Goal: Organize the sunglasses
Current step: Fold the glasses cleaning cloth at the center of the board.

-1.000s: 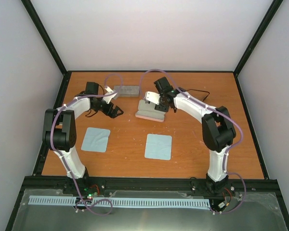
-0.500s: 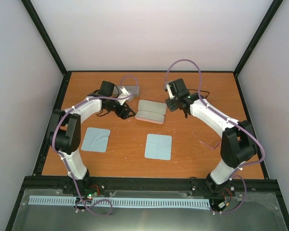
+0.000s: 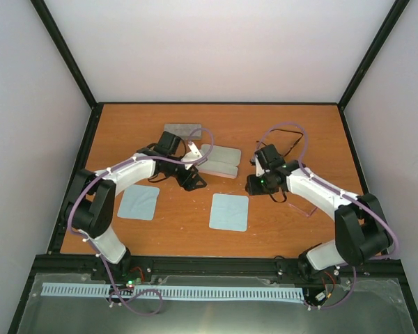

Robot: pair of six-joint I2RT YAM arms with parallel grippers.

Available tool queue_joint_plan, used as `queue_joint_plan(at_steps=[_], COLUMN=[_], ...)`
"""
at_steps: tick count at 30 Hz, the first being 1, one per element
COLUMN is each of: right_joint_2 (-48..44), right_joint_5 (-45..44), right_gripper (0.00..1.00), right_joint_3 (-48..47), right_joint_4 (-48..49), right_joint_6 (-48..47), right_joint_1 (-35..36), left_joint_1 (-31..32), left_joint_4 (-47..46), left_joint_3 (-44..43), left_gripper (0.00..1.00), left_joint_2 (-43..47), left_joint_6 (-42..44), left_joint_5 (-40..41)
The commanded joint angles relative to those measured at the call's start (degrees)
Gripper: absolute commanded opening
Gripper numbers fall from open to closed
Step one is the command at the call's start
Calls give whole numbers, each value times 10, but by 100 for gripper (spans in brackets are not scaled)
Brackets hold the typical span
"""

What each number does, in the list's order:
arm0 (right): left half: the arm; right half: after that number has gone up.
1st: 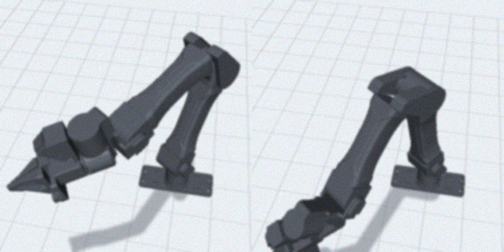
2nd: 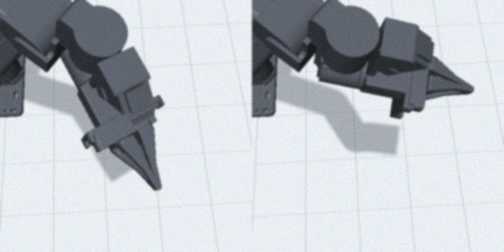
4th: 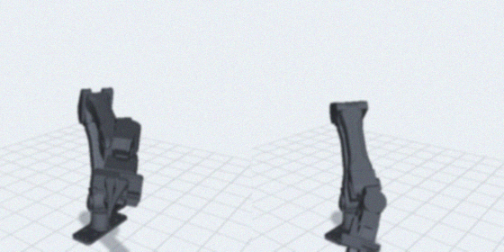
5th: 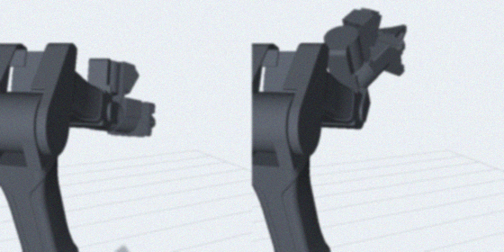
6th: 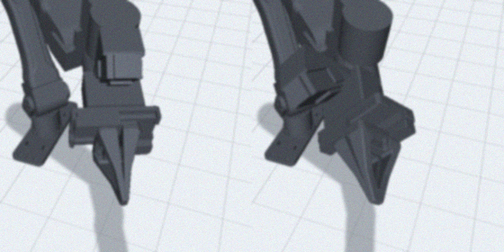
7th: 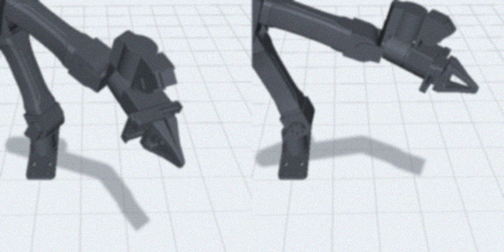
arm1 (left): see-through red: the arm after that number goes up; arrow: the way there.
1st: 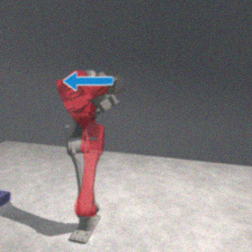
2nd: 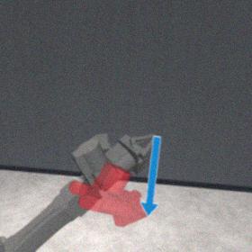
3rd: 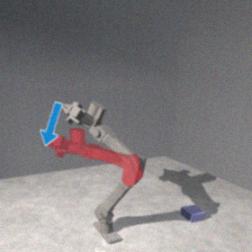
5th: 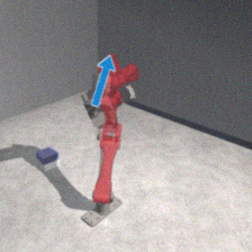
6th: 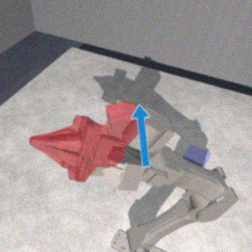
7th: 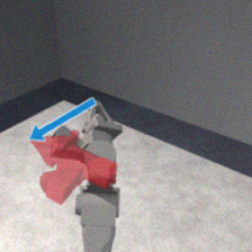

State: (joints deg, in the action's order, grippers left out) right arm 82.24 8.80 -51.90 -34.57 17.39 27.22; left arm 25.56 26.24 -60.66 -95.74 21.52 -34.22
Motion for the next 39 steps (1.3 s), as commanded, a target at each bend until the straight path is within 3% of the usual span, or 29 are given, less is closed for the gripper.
queue_joint_plan(at_steps=[1,23,32,39], right_joint_2=[26,163,179,138], right_joint_5=[38,15,31,14], right_gripper=[45,36,3,3], right_joint_3=[7,-38,-30,-17], right_joint_4=[-13,-14,-26,-23], right_joint_6=[34,15,9,19], right_joint_1=[5,32,45,44], left_joint_1=[2,2,2,14], left_joint_4=[-14,-34,-35,-34], left_joint_3=[-12,7,5,2], left_gripper=[80,81,81,69], left_joint_2=[3,7,-10,-31], left_joint_6=[-13,-17,-23,-25], left_joint_5=[4,19,22,33])
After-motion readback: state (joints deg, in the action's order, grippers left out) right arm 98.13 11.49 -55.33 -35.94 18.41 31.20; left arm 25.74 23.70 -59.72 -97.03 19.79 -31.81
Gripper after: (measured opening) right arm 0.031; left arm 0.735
